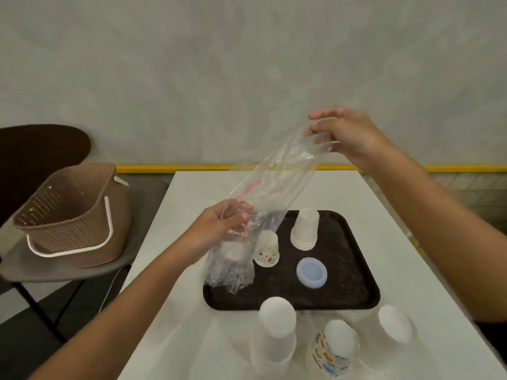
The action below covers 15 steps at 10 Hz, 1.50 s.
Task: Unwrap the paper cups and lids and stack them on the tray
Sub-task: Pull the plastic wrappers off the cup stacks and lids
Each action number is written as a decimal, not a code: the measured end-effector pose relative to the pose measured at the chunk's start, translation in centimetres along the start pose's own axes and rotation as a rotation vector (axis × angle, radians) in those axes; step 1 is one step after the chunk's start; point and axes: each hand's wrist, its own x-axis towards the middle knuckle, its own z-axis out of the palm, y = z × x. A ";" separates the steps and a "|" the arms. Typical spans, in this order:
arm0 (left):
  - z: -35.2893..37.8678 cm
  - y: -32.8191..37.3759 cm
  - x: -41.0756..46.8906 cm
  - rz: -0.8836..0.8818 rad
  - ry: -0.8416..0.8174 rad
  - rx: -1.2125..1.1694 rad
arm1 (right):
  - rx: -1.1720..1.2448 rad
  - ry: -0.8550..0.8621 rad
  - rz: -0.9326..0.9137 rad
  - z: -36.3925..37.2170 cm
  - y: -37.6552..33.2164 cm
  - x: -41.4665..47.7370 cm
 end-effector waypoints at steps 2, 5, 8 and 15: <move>-5.9 0.2 4.0 -0.050 0.039 0.286 | -0.188 0.022 0.107 0.7 4.1 3.2; -14.3 0.2 12.5 0.033 0.159 0.556 | 0.115 0.006 0.264 3.9 7.9 10.0; -16.3 -4.1 21.3 0.108 0.265 0.950 | 0.299 0.085 0.473 9.2 16.2 18.5; -15.9 -11.5 21.1 -0.032 0.135 0.857 | 0.285 0.253 0.769 12.5 22.8 19.2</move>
